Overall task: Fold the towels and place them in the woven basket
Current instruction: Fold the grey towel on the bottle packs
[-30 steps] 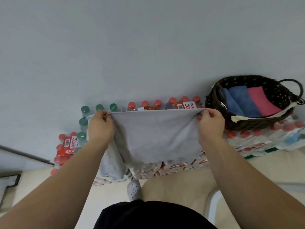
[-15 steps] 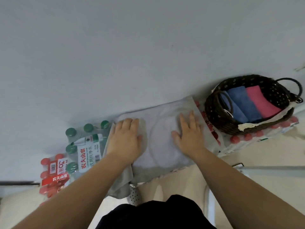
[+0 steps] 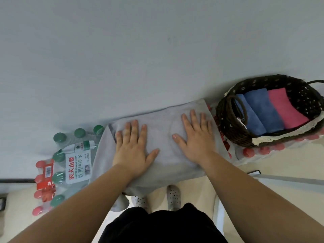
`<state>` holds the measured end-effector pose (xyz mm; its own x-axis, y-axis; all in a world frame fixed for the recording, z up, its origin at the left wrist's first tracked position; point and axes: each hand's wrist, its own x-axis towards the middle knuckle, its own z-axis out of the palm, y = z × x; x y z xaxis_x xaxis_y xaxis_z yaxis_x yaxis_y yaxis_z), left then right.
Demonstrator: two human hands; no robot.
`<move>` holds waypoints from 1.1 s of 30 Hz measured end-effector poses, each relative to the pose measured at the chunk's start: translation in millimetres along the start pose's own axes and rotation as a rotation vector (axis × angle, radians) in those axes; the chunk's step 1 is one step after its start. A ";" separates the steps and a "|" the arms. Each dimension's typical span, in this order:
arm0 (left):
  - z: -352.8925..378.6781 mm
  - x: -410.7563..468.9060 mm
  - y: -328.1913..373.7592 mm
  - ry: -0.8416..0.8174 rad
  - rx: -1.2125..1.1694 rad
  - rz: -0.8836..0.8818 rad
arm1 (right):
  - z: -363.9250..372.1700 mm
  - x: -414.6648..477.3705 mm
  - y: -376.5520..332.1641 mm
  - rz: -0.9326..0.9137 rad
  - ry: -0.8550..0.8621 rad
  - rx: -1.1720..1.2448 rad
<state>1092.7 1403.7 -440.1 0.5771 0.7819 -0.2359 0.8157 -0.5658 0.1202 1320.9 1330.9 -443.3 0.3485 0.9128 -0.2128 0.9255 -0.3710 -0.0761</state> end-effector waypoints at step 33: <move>-10.0 -114.8 -19.8 0.441 -0.363 -0.691 | 2.0 -24.4 -98.7 -0.655 -0.112 -0.091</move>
<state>1010.7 1327.7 -405.7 -0.1456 0.9892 0.0144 0.9060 0.1275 0.4037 1220.8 1344.9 -432.5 -0.3024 0.9196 -0.2509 0.9512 0.2740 -0.1423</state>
